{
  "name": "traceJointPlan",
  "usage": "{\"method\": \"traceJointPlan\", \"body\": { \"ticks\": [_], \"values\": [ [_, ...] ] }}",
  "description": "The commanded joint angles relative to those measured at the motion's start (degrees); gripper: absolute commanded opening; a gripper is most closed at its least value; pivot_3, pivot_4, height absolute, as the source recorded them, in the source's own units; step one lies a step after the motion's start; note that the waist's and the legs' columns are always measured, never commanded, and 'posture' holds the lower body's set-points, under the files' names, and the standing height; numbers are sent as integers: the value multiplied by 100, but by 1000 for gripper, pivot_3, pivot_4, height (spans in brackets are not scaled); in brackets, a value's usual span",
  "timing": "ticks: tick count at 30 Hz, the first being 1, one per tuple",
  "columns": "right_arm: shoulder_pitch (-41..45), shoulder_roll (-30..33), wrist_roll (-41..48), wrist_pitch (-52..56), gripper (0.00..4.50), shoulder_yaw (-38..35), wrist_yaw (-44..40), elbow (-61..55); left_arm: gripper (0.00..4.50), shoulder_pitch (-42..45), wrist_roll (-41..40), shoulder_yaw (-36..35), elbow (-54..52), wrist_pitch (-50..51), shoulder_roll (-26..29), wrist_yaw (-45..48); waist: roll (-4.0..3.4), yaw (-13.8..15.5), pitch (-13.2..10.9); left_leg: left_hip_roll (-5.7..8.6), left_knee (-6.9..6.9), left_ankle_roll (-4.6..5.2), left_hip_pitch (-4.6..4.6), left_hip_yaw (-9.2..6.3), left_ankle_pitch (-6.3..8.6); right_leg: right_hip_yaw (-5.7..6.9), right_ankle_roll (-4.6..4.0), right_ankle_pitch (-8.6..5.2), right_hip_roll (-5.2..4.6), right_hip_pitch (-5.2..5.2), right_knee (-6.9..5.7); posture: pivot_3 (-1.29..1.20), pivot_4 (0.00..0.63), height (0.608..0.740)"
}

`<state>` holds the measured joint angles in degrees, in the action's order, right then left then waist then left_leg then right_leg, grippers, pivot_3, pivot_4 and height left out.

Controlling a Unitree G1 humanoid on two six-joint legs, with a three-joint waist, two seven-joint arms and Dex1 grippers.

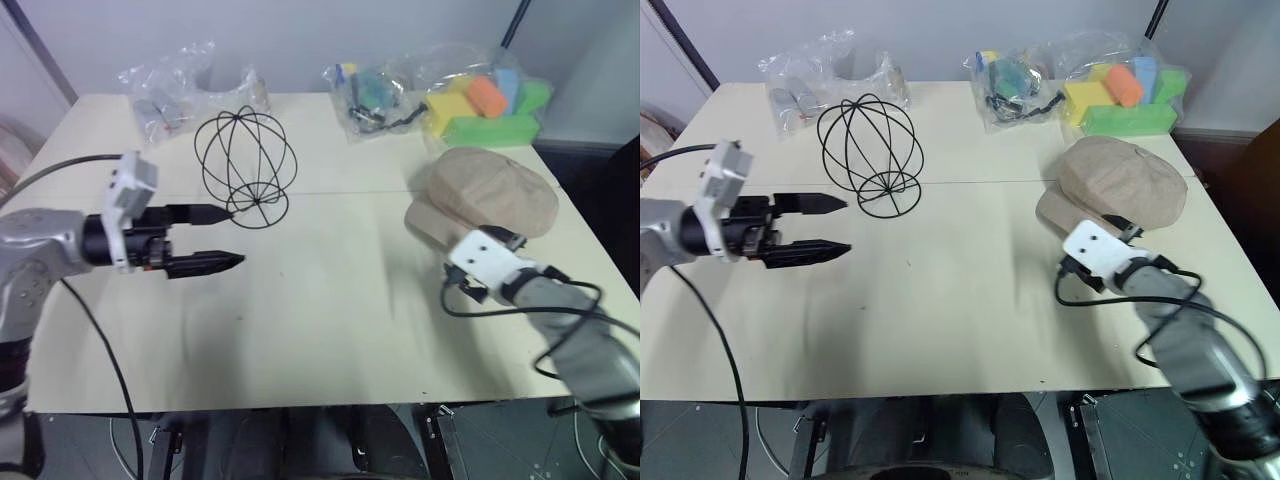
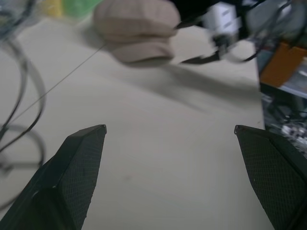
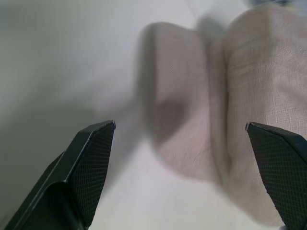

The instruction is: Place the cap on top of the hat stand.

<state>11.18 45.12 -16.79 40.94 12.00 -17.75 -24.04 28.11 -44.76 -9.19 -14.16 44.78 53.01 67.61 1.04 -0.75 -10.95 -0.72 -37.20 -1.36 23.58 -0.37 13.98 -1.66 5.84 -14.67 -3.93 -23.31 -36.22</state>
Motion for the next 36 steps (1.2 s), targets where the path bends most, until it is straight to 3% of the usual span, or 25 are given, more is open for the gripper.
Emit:
{"method": "traceJointPlan", "body": {
  "ticks": [1, 9, 10, 13, 19, 28, 32, 36],
  "values": [
    [315, -241, -703, 27, 4454, 296, 413, 411, 4500, 280, -85, 89, -130, 72, -80, -119, -1, -2, -1, 0, 4, 0, 0, 0, 0, -1, 2, 1, 1, -1, 0, 0, 150, 740],
    [954, -1032, -1405, -502, 4454, 721, 1066, 2067, 4500, 549, -107, 167, -105, 162, -257, -233, 7, -37, 3, -14, 6, 1, -7, -9, 0, -3, 10, 7, 20, 4, -1, 0, 150, 740],
    [1028, -1094, -1443, -606, 4223, 745, 1097, 2247, 4500, 549, -116, 164, -118, 167, -262, -238, 7, -37, 3, -15, 6, 1, -8, -10, 0, -3, 9, 6, 22, 7, -1, 0, 150, 740],
    [1169, -1259, -1509, -858, 3216, 766, 1119, 2615, 4500, 549, -137, 156, -136, 177, -264, -247, 8, -30, 3, -16, 5, 1, -9, -11, 0, -3, 9, 6, 23, 9, -1, 0, 150, 740],
    [1253, -1428, -1570, -1124, 127, 666, 1100, 2967, 4500, 552, -197, 113, -190, 230, -256, -294, 10, -29, 5, -15, 4, 1, -9, -12, 0, -3, 11, 8, 23, 10, -1, 0, 150, 740],
    [1717, -959, -1533, -1836, 53, 162, 816, 2850, 4500, 82, -395, -558, -401, 275, -283, -942, 13, -41, 7, -17, 5, 1, -11, -13, 0, -4, 12, 8, 24, 10, -3, 0, 150, 740],
    [2767, -857, -1209, -2779, 53, -60, 557, 2297, 4500, -492, -868, -1872, -647, 563, -326, -1777, 1, -133, -6, -18, 11, 1, -8, -6, 0, -14, 17, 12, 24, -5, -8, 0, 150, 740],
    [3824, -1406, -817, -3500, 53, 59, 429, 2437, 4500, -1110, -1103, -2910, -752, 729, -296, -2308, -2, -240, -8, -28, 21, 1, -14, -10, 0, -14, 19, 13, 34, -18, -26, 0, 150, 740]
  ]
}}
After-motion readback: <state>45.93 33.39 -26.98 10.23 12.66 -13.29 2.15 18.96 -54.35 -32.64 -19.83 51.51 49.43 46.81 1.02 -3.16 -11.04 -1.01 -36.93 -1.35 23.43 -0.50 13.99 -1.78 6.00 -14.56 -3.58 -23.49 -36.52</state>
